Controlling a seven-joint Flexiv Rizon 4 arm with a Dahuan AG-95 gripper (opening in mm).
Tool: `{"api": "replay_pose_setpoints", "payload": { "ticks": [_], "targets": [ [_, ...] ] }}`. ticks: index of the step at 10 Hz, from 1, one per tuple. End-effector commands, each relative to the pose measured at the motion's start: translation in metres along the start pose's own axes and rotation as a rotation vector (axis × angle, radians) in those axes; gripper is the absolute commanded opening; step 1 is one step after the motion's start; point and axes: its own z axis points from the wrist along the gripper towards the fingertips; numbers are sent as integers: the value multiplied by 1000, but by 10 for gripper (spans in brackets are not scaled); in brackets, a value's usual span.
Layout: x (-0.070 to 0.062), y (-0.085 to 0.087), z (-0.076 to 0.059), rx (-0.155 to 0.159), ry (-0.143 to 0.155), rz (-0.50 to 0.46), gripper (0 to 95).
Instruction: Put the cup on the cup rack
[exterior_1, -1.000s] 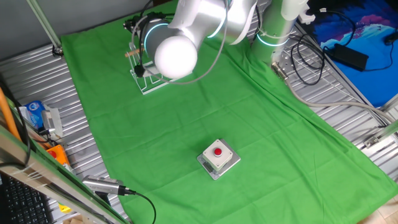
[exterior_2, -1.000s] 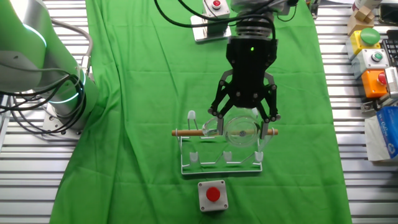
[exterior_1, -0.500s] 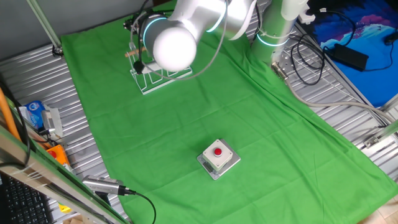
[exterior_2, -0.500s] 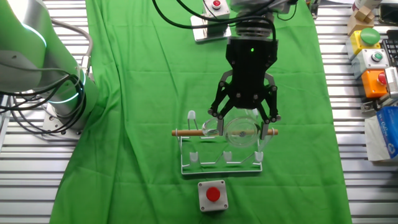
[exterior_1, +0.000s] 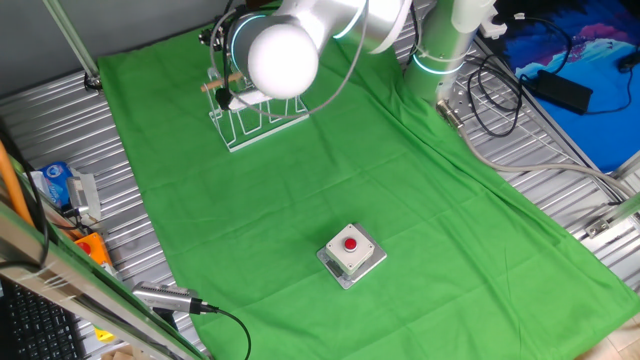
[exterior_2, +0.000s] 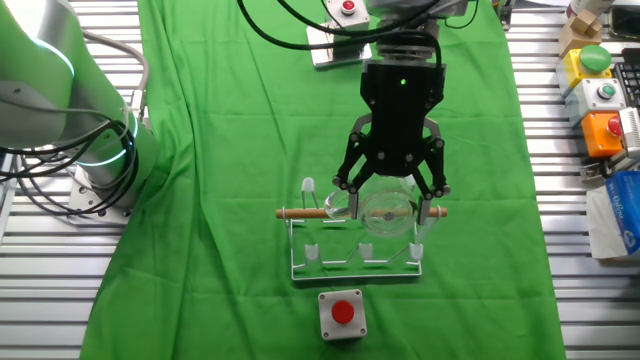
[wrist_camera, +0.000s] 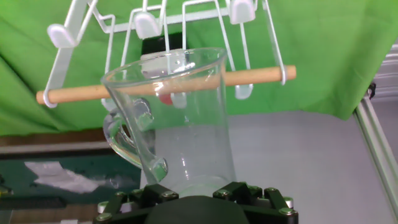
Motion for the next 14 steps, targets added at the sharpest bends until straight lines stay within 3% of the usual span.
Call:
{"api": "replay_pose_setpoints", "payload": {
  "ticks": [1,9,14],
  "targets": [
    [0,0,-1,-2,16,-24,0],
    [0,0,-1,6,46,-78,0],
    [0,0,-1,11,125,-81,0]
  ]
}}
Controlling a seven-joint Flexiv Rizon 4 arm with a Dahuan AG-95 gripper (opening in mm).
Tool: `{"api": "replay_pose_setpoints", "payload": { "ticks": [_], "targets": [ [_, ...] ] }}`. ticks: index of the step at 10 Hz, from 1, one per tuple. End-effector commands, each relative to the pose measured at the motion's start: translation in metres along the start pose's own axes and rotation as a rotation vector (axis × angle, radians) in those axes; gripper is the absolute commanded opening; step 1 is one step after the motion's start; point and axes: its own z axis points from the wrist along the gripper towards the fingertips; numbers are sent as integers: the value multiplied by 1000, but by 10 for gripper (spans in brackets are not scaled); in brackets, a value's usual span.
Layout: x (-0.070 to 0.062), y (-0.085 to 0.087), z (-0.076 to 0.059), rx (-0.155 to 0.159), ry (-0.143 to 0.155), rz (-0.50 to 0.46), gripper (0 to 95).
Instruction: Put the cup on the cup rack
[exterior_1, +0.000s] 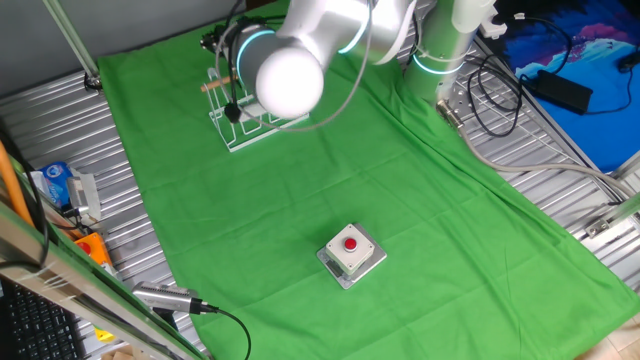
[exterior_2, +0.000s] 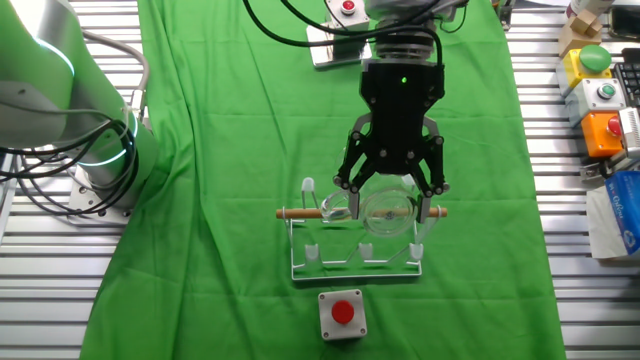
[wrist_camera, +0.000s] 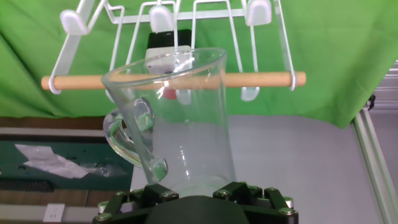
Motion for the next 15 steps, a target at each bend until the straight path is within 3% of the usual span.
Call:
{"api": "replay_pose_setpoints", "payload": {
  "ticks": [1,3,4,7,15],
  "targets": [
    [0,0,0,0,20,-3,0],
    [0,0,0,-7,37,-3,0],
    [0,0,0,-39,44,12,0],
    [0,0,0,-63,47,22,0],
    [0,0,0,-67,18,37,0]
  ]
}}
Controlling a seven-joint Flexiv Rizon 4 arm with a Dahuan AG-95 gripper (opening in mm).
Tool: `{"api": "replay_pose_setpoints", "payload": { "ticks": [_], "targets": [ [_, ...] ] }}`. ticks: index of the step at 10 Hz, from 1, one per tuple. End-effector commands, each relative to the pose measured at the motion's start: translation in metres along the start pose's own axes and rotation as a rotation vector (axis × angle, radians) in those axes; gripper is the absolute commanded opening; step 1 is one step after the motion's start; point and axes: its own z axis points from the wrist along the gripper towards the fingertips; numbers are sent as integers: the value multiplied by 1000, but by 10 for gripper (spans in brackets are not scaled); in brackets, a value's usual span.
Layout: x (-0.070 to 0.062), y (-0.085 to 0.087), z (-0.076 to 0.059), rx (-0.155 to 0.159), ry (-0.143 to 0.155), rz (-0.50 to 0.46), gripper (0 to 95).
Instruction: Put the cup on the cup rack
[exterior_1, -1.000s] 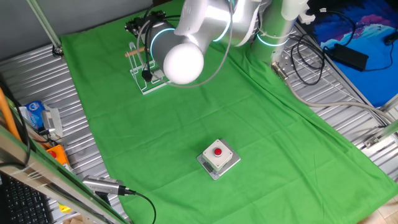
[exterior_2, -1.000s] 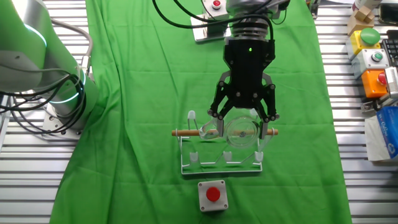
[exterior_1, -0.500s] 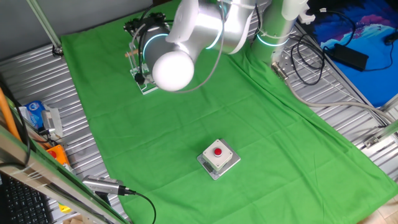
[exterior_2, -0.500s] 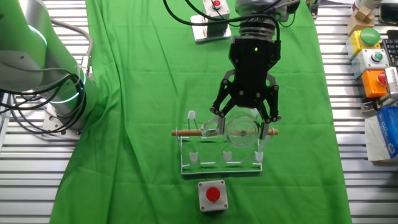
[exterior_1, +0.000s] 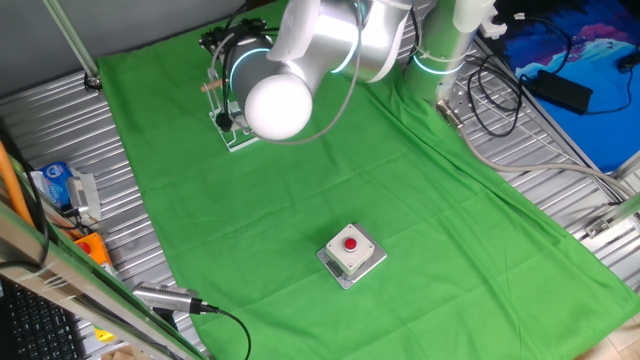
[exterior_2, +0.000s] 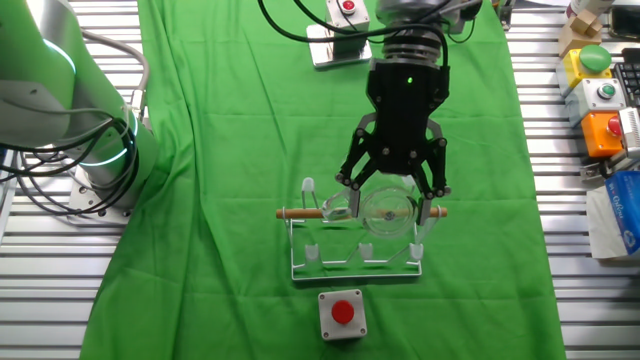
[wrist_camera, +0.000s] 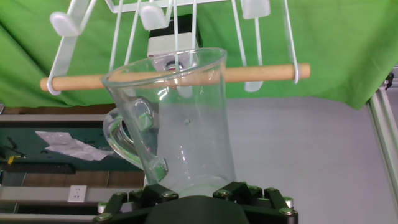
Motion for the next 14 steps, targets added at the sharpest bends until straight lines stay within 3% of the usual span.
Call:
{"api": "replay_pose_setpoints", "payload": {
  "ticks": [1,7,14],
  "targets": [
    [0,0,1,2,-8,-1,0],
    [0,0,1,3,-28,-4,0],
    [0,0,1,-1,-27,-15,0]
  ]
}}
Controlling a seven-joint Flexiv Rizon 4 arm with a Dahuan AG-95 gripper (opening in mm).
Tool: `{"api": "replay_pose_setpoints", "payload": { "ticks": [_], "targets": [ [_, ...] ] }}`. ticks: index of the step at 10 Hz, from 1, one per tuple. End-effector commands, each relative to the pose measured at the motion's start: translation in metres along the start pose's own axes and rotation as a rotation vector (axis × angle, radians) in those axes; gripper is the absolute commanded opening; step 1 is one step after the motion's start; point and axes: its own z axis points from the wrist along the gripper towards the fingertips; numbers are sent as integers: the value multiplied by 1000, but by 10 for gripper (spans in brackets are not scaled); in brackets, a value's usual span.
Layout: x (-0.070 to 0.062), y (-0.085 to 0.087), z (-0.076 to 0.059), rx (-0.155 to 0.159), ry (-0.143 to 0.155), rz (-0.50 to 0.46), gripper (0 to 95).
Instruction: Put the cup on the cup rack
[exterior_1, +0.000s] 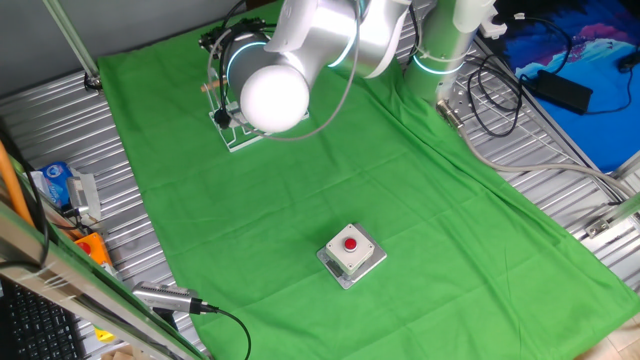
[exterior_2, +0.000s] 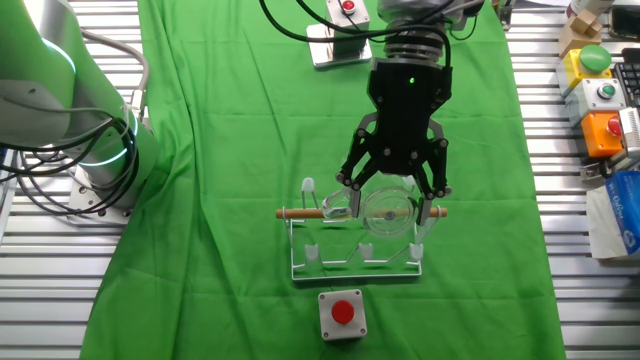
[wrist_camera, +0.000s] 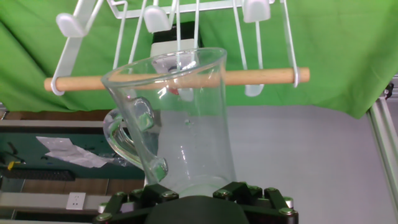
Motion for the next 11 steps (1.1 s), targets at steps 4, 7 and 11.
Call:
{"api": "replay_pose_setpoints", "payload": {
  "ticks": [4,7,11],
  "targets": [
    [0,0,0,-2,-4,4,0],
    [0,0,0,6,2,13,0],
    [1,3,0,-11,-7,24,0]
  ]
}}
